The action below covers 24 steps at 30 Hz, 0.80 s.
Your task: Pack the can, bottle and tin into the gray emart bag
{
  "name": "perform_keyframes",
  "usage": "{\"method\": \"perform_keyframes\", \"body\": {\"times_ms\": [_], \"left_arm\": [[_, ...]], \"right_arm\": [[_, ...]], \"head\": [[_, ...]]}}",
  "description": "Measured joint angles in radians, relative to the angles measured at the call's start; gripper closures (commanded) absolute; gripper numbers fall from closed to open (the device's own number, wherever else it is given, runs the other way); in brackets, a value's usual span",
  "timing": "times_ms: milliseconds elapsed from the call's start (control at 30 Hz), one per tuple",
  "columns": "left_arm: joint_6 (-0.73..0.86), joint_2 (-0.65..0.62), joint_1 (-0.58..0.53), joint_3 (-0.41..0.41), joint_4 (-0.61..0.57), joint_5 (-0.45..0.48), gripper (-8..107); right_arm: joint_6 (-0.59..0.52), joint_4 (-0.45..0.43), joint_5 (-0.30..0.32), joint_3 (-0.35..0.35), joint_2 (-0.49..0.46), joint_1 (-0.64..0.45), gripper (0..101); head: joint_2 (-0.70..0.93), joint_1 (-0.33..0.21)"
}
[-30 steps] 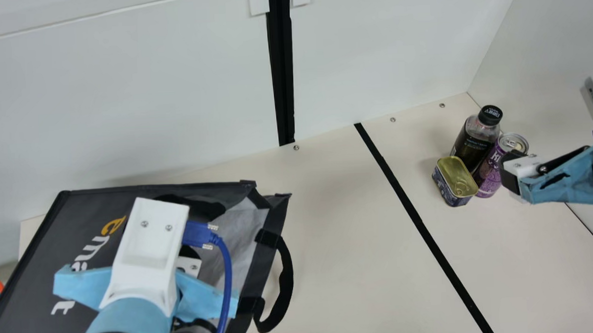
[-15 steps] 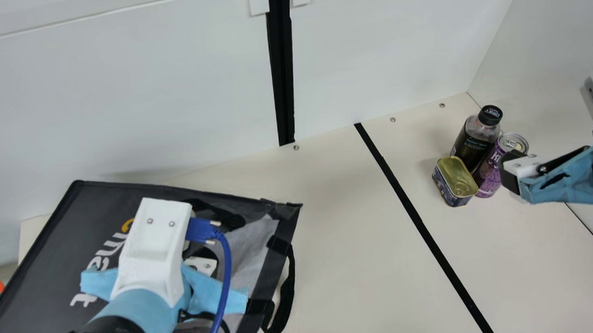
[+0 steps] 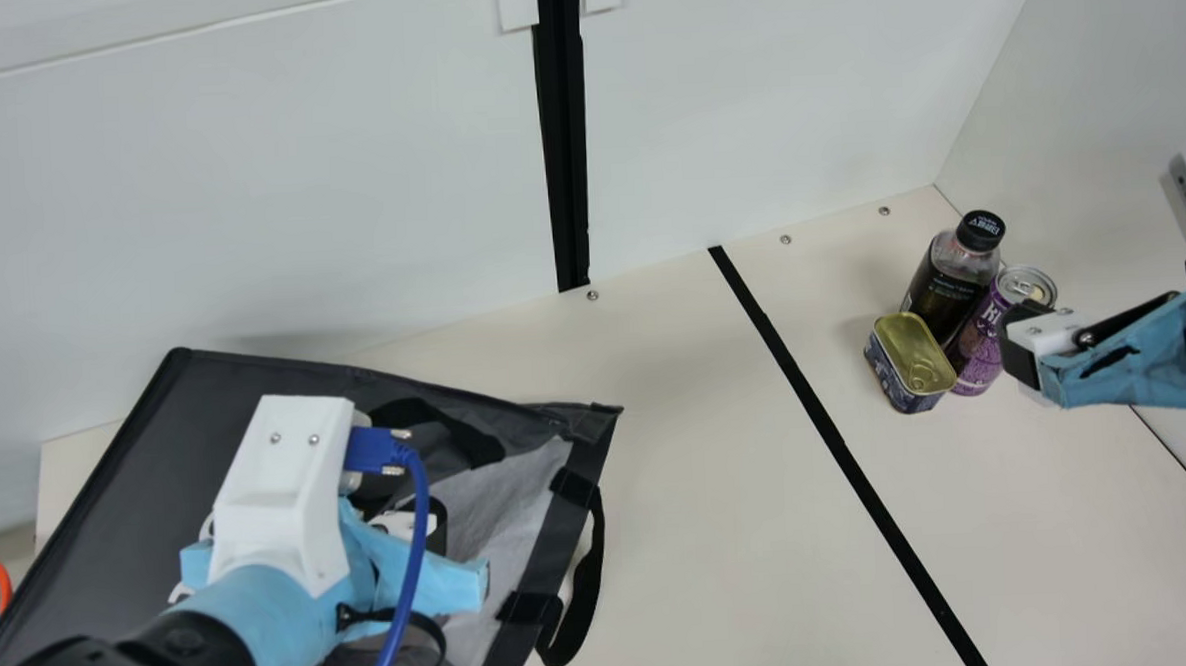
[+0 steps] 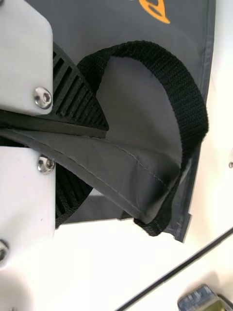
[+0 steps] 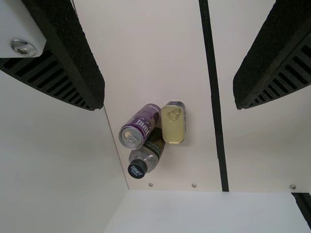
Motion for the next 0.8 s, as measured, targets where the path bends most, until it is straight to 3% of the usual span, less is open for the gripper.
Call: {"method": "perform_keyframes", "body": {"times_ms": [800], "left_arm": [[0.297, 0.018, 0.243, 0.008, -0.503, -0.003, 89]], "right_arm": [[0.000, 0.000, 0.000, 0.000, 0.000, 0.000, 10]], "head": [[-0.002, 0.000]]}}
